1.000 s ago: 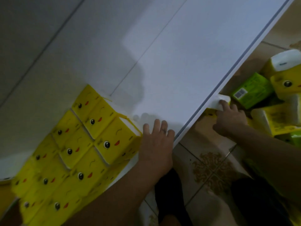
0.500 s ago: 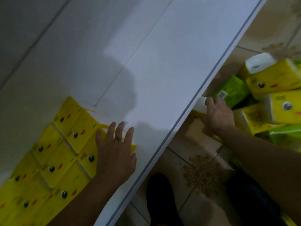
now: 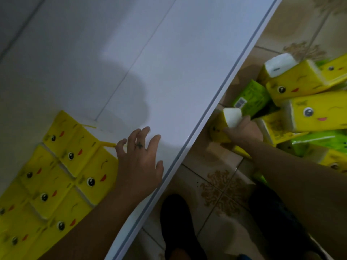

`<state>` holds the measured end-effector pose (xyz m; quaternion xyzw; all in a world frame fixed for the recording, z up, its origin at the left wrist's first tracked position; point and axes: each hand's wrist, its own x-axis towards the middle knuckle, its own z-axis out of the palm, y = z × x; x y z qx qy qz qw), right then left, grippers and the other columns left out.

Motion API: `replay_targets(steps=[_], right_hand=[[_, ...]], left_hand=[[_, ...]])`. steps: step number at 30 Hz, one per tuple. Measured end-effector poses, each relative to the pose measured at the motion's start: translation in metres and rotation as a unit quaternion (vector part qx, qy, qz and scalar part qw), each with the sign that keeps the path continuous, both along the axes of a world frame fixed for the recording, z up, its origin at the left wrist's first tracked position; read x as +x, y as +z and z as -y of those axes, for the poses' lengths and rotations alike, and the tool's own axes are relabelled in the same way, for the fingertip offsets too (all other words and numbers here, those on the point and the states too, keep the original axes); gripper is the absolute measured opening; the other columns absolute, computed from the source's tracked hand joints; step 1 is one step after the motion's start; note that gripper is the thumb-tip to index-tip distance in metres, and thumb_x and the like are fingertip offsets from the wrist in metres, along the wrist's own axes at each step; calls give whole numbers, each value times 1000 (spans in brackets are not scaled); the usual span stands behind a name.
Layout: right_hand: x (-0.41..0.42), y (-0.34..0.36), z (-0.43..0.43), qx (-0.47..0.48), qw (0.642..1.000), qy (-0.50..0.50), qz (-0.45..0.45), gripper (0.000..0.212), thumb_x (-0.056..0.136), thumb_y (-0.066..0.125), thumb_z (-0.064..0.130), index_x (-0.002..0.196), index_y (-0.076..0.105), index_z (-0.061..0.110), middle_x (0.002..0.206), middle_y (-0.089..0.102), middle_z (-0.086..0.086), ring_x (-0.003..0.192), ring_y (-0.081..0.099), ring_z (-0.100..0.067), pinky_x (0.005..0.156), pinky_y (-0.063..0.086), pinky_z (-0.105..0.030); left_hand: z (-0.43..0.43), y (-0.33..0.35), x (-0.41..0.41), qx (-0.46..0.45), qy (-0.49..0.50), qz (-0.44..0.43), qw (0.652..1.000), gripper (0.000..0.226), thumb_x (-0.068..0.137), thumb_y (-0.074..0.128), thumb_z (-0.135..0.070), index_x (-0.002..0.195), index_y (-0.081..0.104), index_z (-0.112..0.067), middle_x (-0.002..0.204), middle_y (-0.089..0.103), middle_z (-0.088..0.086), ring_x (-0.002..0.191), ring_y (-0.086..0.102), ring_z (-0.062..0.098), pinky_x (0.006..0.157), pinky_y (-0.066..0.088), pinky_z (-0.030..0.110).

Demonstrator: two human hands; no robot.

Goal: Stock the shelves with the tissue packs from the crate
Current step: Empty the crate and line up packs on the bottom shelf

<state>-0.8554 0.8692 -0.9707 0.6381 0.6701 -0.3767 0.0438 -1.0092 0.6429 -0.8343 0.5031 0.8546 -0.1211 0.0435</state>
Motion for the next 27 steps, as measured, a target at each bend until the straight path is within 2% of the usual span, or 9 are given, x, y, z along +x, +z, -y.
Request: replay_targets(steps=[3, 6, 9, 13, 18, 20, 22, 24, 27], right_hand=[[14, 15, 0, -108, 973, -172, -110, 72, 72, 70, 48, 128, 53, 6, 123, 59, -18, 105, 59, -39, 71, 52, -39], [27, 37, 13, -187, 887, -351, -233, 52, 78, 66, 35, 126, 56, 17, 117, 54, -10, 93, 57, -31, 49, 46, -29], [45, 60, 29, -203, 843, -411, -281, 32, 79, 67, 31, 106, 60, 14, 111, 55, -10, 90, 57, -28, 54, 45, -31], [49, 96, 29, -211, 847, -300, -384, 9, 82, 63, 23, 89, 59, 18, 102, 57, -14, 84, 58, -27, 58, 48, -33], [10, 150, 19, -278, 855, -65, -433, 22, 65, 63, 31, 84, 62, 21, 81, 56, -7, 74, 57, -23, 58, 48, -33], [-7, 155, 22, -303, 846, -18, -438, 27, 65, 64, 31, 89, 67, 18, 85, 61, -12, 78, 60, -24, 62, 50, -34], [-23, 153, 28, -336, 832, 10, -441, 36, 68, 64, 31, 99, 69, 14, 97, 66, -20, 83, 62, -26, 67, 52, -36], [-34, 145, 34, -352, 822, 26, -447, 35, 79, 65, 27, 112, 66, 18, 106, 66, -19, 87, 63, -25, 72, 54, -36], [-46, 133, 41, -358, 816, -5, -454, 40, 92, 59, 14, 130, 52, 27, 109, 64, -6, 98, 64, -22, 85, 55, -39]], left_hand=[[-13, 14, 9, -16, 13, 13, 1000, 62, 71, 74, -34, 128, 53, -19, 145, 41, 12, 135, 31, 31, 99, 36, 53], [-28, 24, 23, 0, 23, 74, 997, 58, 87, 58, -38, 140, 39, -25, 156, 23, 5, 142, 16, 24, 109, 24, 43], [-41, 34, 37, 23, 9, 115, 993, 62, 90, 54, -43, 145, 30, -27, 156, 16, 0, 141, 14, 21, 111, 22, 38], [-57, 47, 51, 48, -11, 160, 986, 74, 87, 59, -49, 148, 24, -26, 156, 15, -1, 141, 14, 21, 112, 22, 39], [-75, 55, 41, 128, -49, 136, 981, 91, 72, 73, -51, 145, 29, -21, 152, 27, 4, 139, 24, 25, 110, 28, 48], [-80, 54, 27, 94, -21, 122, 988, 108, 69, 74, -57, 149, 9, -26, 155, 20, 5, 140, 23, 28, 112, 26, 49], [-79, 52, 13, 82, -2, 101, 991, 114, 69, 71, -61, 149, -3, -30, 149, 29, 8, 130, 38, 30, 102, 35, 48], [-75, 48, -3, 61, 9, 79, 995, 113, 70, 68, -63, 151, -4, -28, 140, 38, 10, 118, 47, 30, 93, 39, 45], [-67, 40, -42, 50, 63, 63, 995, 111, 73, 68, -61, 153, -1, -25, 137, 39, 10, 120, 45, 31, 95, 36, 44]])
